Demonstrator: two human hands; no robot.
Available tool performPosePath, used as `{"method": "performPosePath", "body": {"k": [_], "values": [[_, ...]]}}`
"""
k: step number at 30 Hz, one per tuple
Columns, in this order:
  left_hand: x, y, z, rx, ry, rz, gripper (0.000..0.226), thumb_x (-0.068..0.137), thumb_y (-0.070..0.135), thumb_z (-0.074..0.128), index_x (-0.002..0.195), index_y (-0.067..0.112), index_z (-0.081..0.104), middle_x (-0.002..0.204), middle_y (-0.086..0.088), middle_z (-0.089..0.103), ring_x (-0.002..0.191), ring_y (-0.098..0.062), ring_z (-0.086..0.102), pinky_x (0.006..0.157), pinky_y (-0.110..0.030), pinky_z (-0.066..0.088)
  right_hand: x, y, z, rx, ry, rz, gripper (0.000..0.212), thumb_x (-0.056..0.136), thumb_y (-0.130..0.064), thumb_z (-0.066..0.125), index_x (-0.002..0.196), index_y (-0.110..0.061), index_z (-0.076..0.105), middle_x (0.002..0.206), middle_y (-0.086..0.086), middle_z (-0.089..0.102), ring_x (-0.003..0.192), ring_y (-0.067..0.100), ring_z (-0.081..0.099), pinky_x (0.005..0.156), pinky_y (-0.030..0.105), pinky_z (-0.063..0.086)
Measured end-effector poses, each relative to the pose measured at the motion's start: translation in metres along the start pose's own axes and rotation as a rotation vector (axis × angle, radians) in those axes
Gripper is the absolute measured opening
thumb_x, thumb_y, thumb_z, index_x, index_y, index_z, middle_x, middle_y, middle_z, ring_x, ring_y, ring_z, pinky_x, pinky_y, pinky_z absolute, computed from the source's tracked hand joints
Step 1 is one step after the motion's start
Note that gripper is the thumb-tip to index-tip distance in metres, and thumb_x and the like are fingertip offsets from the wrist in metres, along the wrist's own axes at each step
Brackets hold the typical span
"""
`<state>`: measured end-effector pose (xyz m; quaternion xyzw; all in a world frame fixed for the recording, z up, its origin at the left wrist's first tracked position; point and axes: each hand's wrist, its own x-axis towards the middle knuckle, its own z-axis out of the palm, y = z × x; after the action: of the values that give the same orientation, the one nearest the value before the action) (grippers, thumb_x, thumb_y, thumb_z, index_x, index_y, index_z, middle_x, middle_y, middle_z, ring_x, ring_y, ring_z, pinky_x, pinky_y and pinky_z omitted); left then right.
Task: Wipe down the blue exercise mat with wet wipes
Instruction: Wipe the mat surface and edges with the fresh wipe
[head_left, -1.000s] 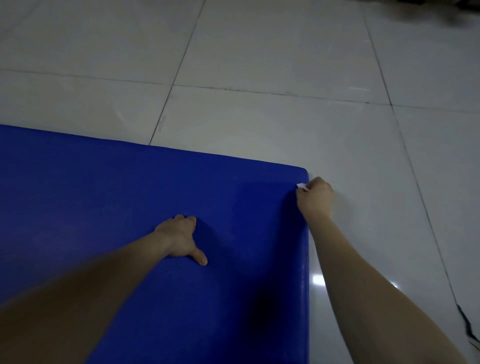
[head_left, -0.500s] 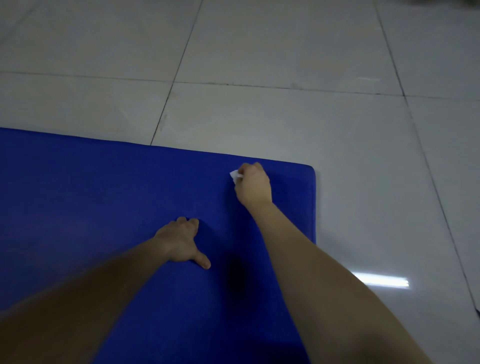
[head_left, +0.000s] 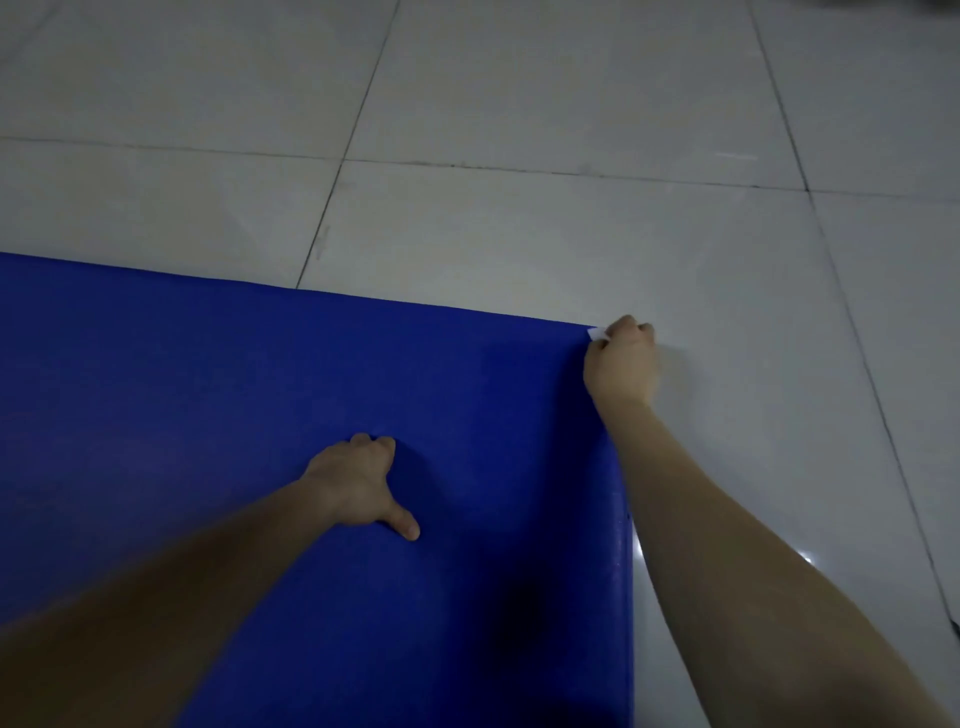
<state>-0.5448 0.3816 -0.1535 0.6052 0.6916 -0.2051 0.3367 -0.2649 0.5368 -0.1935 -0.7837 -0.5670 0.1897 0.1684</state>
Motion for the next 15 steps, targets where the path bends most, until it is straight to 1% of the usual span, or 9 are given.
{"method": "performPosePath", "body": {"k": [2, 4, 5, 7, 8, 10, 12, 13, 15], "values": [[0.0, -0.001, 0.001, -0.002, 0.006, 0.001, 0.08, 0.053, 0.07, 0.087, 0.103, 0.026, 0.042, 0.111, 0.006, 0.048, 0.098, -0.015, 0.052, 0.083, -0.032, 0.052, -0.003, -0.021, 0.007, -0.005, -0.033, -0.046, 0.025, 0.101, -0.017, 0.048, 0.117, -0.001, 0.059, 0.122, 0.017, 0.053, 0.1, 0.035, 0.059, 0.078, 0.038, 0.046], [0.0, -0.001, 0.001, -0.001, 0.008, 0.006, 0.083, 0.054, 0.07, 0.087, 0.108, 0.026, 0.043, 0.115, 0.006, 0.048, 0.101, -0.016, 0.052, 0.087, -0.033, 0.053, -0.01, -0.045, 0.017, -0.011, -0.073, -0.116, 0.024, 0.102, -0.019, 0.049, 0.114, -0.002, 0.061, 0.119, 0.017, 0.054, 0.092, 0.031, 0.057, 0.071, 0.035, 0.041], [0.0, -0.002, 0.001, 0.002, 0.01, 0.008, 0.085, 0.053, 0.07, 0.086, 0.111, 0.025, 0.044, 0.116, 0.005, 0.048, 0.102, -0.016, 0.052, 0.088, -0.034, 0.053, -0.016, -0.057, 0.023, -0.012, -0.098, -0.163, 0.023, 0.102, -0.019, 0.05, 0.111, -0.002, 0.062, 0.117, 0.016, 0.055, 0.087, 0.028, 0.056, 0.069, 0.034, 0.041], [0.001, -0.002, 0.001, 0.002, 0.019, 0.009, 0.083, 0.052, 0.071, 0.087, 0.107, 0.025, 0.044, 0.114, 0.006, 0.048, 0.099, -0.015, 0.052, 0.085, -0.032, 0.053, -0.027, -0.079, 0.036, -0.007, -0.166, -0.265, 0.021, 0.102, -0.017, 0.049, 0.106, -0.003, 0.063, 0.114, 0.014, 0.056, 0.083, 0.025, 0.057, 0.066, 0.035, 0.048], [0.001, -0.003, 0.001, -0.003, 0.022, 0.01, 0.082, 0.052, 0.071, 0.087, 0.104, 0.026, 0.043, 0.112, 0.006, 0.048, 0.096, -0.014, 0.052, 0.083, -0.032, 0.052, -0.033, -0.087, 0.041, -0.008, -0.197, -0.313, 0.021, 0.102, -0.017, 0.047, 0.105, -0.004, 0.064, 0.112, 0.013, 0.056, 0.082, 0.024, 0.058, 0.065, 0.034, 0.048], [0.0, -0.002, 0.0, -0.012, 0.019, 0.014, 0.08, 0.052, 0.07, 0.087, 0.101, 0.027, 0.041, 0.11, 0.006, 0.048, 0.094, -0.014, 0.051, 0.082, -0.031, 0.052, -0.036, -0.092, 0.046, -0.019, -0.243, -0.378, 0.021, 0.103, -0.017, 0.045, 0.105, -0.006, 0.063, 0.111, 0.01, 0.054, 0.08, 0.021, 0.055, 0.063, 0.031, 0.044], [0.0, -0.002, 0.0, -0.007, 0.022, 0.019, 0.079, 0.052, 0.07, 0.087, 0.1, 0.027, 0.041, 0.109, 0.006, 0.047, 0.093, -0.014, 0.051, 0.082, -0.03, 0.051, -0.031, -0.086, 0.043, -0.033, -0.237, -0.401, 0.018, 0.102, -0.017, 0.049, 0.108, -0.007, 0.063, 0.113, 0.009, 0.055, 0.08, 0.021, 0.054, 0.064, 0.031, 0.045], [0.0, -0.002, 0.0, -0.003, 0.024, 0.021, 0.079, 0.052, 0.071, 0.087, 0.1, 0.027, 0.041, 0.108, 0.006, 0.047, 0.093, -0.014, 0.051, 0.082, -0.031, 0.052, -0.027, -0.079, 0.039, -0.044, -0.206, -0.383, 0.018, 0.102, -0.021, 0.051, 0.109, -0.008, 0.063, 0.112, 0.009, 0.056, 0.079, 0.022, 0.055, 0.062, 0.033, 0.046], [0.0, -0.001, 0.0, 0.01, 0.026, 0.02, 0.081, 0.051, 0.072, 0.086, 0.101, 0.028, 0.041, 0.109, 0.007, 0.048, 0.093, -0.014, 0.051, 0.084, -0.032, 0.053, -0.017, -0.059, 0.028, -0.052, -0.119, -0.269, 0.025, 0.104, -0.031, 0.05, 0.109, -0.009, 0.06, 0.11, 0.01, 0.056, 0.079, 0.025, 0.056, 0.06, 0.032, 0.042]]}}
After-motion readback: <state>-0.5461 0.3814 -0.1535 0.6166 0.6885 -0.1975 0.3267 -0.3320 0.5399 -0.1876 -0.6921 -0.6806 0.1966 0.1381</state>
